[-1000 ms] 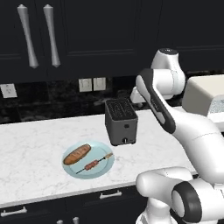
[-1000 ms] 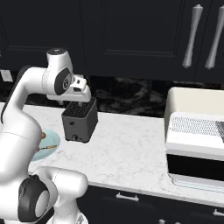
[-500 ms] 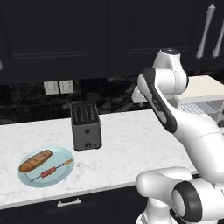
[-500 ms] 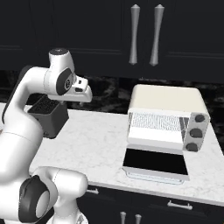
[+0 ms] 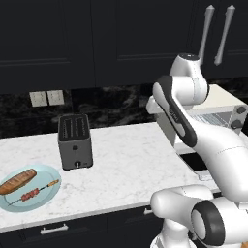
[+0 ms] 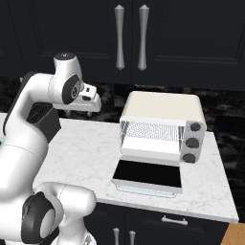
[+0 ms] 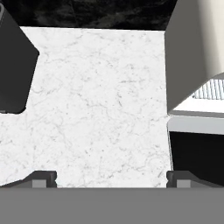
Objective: Pick up the kebab skewer and baguette bread, and place them inside the toaster oven. Close the toaster oven door and start by setting the timer.
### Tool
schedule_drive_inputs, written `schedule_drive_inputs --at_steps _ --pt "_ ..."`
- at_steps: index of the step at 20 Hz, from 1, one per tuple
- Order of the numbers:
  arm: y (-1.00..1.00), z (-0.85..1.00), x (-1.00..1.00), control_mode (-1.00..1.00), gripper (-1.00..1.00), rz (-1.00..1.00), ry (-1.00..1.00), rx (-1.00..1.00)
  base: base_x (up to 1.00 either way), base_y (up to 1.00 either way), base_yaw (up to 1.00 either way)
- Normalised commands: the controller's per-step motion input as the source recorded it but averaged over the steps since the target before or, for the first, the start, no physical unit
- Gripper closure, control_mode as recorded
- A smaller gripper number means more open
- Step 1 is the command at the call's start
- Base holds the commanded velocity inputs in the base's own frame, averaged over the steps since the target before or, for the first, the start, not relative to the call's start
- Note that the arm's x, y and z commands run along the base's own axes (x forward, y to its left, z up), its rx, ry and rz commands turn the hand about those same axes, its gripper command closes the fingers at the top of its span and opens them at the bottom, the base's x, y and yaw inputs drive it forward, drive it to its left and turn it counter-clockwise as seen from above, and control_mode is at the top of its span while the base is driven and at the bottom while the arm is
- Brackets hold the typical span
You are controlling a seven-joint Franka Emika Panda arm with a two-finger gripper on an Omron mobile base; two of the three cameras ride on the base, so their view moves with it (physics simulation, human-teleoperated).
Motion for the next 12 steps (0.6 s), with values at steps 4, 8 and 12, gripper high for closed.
schedule_drive_inputs --at_steps 4,8,12 --pt "0.0 0.0 0.0 1.0 -1.0 0.0 0.0 0.0 0.0 0.0 0.0" --pt "0.0 0.0 0.0 1.0 -1.0 0.0 0.0 0.0 0.0 0.0 0.0" --pt "0.0 0.0 0.0 1.0 -1.0 0.0 0.0 0.0 0.0 0.0 0.0"
